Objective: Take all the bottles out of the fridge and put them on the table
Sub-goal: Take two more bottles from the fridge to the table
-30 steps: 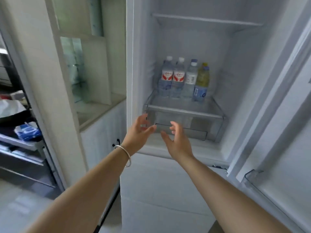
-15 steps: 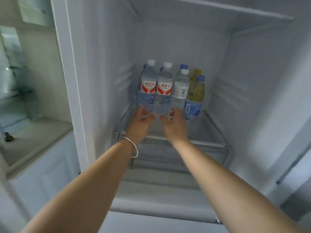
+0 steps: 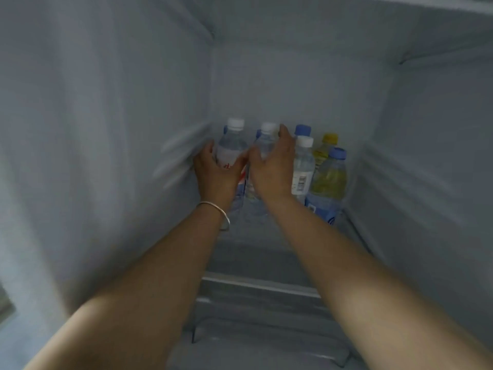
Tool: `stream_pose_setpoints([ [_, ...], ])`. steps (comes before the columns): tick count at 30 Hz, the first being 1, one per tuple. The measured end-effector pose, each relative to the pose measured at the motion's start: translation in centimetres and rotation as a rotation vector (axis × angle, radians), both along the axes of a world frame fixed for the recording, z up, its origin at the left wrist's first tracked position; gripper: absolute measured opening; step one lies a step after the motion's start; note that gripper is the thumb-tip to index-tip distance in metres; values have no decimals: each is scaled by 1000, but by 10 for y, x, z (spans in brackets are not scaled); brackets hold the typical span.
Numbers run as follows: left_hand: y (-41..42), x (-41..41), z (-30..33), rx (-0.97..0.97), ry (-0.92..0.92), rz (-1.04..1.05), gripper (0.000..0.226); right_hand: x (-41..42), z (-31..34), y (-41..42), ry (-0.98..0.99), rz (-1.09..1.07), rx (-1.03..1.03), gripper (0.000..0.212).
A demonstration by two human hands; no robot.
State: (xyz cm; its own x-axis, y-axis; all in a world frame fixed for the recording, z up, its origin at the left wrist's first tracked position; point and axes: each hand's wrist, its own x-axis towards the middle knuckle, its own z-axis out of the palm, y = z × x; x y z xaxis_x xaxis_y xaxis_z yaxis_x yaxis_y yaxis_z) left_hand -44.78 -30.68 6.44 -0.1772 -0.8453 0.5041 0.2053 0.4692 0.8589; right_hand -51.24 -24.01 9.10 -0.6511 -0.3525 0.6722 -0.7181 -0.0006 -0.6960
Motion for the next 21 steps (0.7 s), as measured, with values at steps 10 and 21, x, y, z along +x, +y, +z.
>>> stream_pose_setpoints([
  [10,-17,-12,0,154,17,-207,28,-19,5,-17,-69,1,57,45],
  [21,3,12,-23,100,129,-245,52,8,-38,25,-295,218,-176,50],
])
